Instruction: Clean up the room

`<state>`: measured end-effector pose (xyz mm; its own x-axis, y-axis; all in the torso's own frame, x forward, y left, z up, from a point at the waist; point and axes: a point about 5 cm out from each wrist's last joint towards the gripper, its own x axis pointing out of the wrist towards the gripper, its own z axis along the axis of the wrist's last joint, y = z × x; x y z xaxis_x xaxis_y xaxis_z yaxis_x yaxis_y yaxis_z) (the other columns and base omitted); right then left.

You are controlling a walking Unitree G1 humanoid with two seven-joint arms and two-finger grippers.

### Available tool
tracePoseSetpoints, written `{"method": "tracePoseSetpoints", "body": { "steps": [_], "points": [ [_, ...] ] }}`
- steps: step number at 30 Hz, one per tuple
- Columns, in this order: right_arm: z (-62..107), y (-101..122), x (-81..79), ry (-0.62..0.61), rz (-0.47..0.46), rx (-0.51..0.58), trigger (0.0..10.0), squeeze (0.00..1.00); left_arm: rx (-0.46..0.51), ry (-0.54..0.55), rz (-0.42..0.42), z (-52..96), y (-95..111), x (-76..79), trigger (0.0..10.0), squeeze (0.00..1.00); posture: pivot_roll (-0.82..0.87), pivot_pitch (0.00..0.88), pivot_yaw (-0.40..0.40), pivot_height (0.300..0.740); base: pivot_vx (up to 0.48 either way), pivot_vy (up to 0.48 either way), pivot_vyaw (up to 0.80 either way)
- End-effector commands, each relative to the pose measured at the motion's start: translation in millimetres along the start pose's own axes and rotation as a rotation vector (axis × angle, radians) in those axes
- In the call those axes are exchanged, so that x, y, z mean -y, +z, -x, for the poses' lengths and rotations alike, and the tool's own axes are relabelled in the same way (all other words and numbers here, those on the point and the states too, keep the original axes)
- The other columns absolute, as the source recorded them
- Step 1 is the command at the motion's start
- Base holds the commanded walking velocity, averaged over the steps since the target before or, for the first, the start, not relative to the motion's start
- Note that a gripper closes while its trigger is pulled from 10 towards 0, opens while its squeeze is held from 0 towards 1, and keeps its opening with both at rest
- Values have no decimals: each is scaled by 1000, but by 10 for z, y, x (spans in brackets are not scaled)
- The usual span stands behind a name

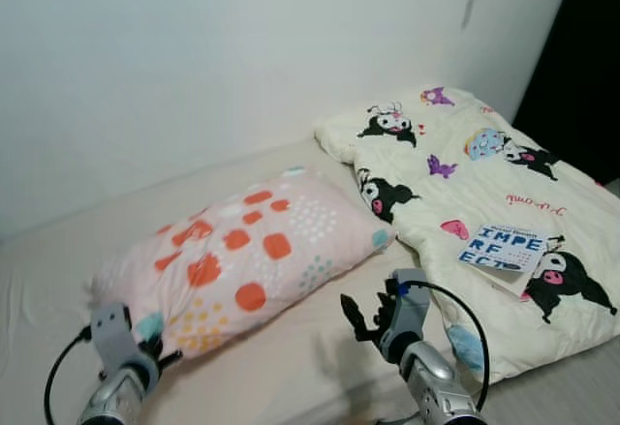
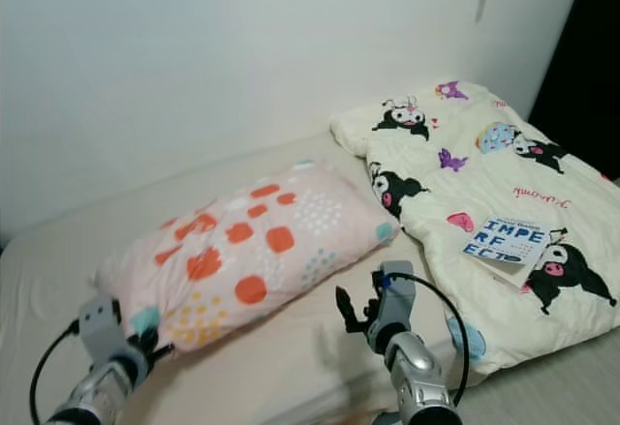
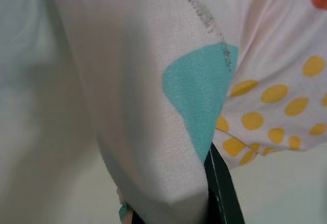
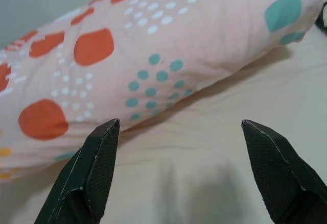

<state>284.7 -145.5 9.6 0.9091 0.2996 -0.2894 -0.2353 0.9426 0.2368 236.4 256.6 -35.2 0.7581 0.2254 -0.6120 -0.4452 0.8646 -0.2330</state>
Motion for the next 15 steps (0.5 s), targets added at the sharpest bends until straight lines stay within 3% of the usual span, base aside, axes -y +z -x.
{"method": "tracePoseSetpoints", "body": {
  "steps": [1,4,5,8,11,15],
  "points": [
    [4,-43,-40,14,9,-4,10000,0,-54,58,-42,51,-121,-151,2078,0,-151,32,122,740,0,0,0],
    [5,-45,-37,13,7,-3,10000,0,-66,47,-56,56,-150,-138,2078,0,-151,33,123,740,0,0,0],
    [5,-47,-26,7,5,-3,10000,0,-82,18,-77,58,-197,-88,10000,0,-149,34,121,740,0,0,0],
    [6,-50,-16,0,-1,-3,10000,0,-98,-17,-115,61,-246,-28,10000,0,-147,34,121,740,0,0,0],
    [14,-96,4,-18,-2,-23,10000,0,-148,-94,-230,83,-405,131,10000,0,-147,34,124,740,0,0,0],
    [52,-191,38,-47,-14,-60,10000,0,-173,-118,-269,101,-485,185,10000,0,-149,33,125,740,0,0,0]
  ]
}}
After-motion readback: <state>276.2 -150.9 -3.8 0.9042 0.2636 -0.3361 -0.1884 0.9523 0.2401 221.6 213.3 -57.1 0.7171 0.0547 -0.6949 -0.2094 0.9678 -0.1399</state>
